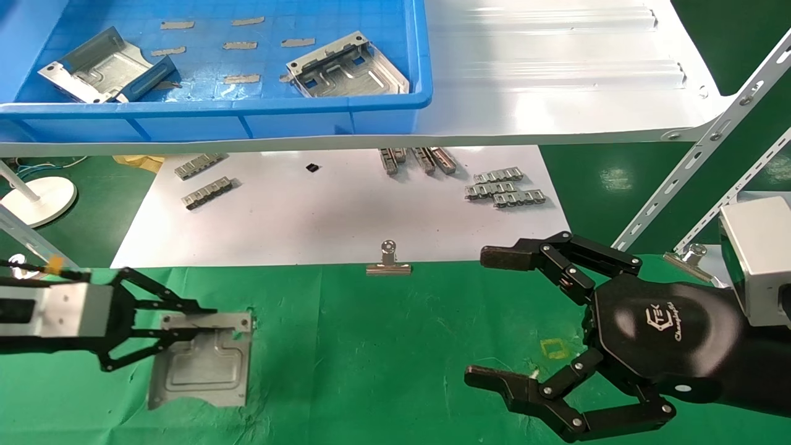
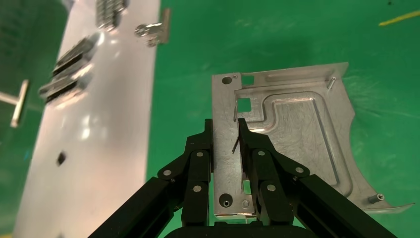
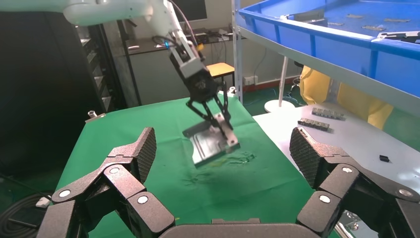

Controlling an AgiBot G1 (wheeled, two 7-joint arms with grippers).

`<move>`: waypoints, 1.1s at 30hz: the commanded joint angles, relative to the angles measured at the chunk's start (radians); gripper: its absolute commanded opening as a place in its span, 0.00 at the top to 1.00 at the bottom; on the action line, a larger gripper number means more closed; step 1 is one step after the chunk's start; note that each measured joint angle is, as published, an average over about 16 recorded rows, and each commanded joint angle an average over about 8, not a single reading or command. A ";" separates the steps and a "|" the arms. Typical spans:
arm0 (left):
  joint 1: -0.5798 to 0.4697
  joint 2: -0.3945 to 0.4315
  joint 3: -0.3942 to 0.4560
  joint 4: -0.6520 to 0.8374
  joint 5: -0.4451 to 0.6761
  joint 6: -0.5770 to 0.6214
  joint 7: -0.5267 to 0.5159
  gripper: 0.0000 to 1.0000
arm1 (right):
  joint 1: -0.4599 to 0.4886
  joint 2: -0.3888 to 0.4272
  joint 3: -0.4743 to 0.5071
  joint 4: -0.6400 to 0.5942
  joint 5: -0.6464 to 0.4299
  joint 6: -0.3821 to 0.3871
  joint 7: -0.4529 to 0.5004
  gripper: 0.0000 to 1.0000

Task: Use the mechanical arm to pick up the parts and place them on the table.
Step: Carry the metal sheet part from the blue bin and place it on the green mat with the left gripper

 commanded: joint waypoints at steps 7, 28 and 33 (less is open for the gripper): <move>-0.013 0.063 0.049 0.107 0.031 -0.007 0.083 0.00 | 0.000 0.000 0.000 0.000 0.000 0.000 0.000 0.00; -0.026 0.053 -0.010 0.271 -0.194 0.009 -0.181 0.00 | 0.000 0.000 0.000 0.000 0.000 0.000 0.000 0.00; -0.019 0.053 -0.022 0.290 -0.224 0.009 -0.210 0.00 | 0.000 0.000 0.000 0.000 0.000 0.000 0.000 0.00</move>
